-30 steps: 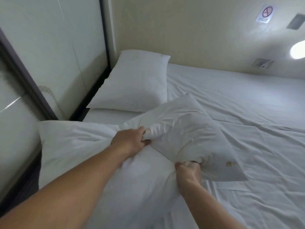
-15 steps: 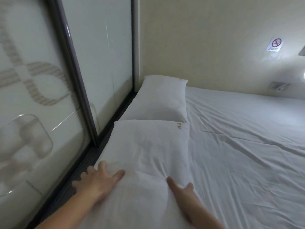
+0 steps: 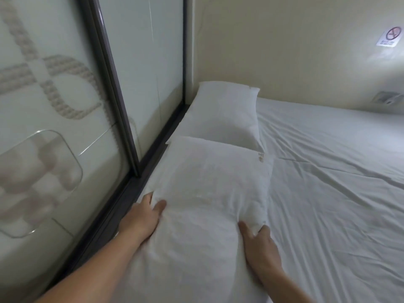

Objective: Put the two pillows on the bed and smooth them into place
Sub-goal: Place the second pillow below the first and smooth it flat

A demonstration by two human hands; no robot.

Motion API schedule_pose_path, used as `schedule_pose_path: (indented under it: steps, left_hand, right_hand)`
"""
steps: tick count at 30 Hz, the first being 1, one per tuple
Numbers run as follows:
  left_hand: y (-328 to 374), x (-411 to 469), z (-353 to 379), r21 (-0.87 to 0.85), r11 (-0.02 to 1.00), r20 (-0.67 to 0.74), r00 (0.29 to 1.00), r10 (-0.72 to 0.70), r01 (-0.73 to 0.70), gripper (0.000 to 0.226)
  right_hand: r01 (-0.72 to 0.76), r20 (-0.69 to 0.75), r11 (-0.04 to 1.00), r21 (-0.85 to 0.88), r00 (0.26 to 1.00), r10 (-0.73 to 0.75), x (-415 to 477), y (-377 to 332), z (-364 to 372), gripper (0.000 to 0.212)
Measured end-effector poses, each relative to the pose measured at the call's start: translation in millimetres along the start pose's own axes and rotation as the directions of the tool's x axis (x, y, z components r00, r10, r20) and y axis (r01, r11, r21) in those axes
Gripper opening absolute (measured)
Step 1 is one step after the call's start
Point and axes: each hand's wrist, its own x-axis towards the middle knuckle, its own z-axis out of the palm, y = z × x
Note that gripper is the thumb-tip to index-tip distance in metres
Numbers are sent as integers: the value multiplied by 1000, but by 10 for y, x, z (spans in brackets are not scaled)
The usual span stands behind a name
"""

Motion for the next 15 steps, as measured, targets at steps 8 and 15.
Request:
schedule_pose_path:
  steps: [8,15]
  left_hand:
    - [24,-151,44,206,973,-70,994,-87,100,67]
    - [1000,177,176,354,823,-119,851,511,-444,66]
  right_hand:
    - [-51,-20,975,-215,999,48,131,57,-112,84]
    - [578,8,719,-385,781,-624,488,-802,209,65]
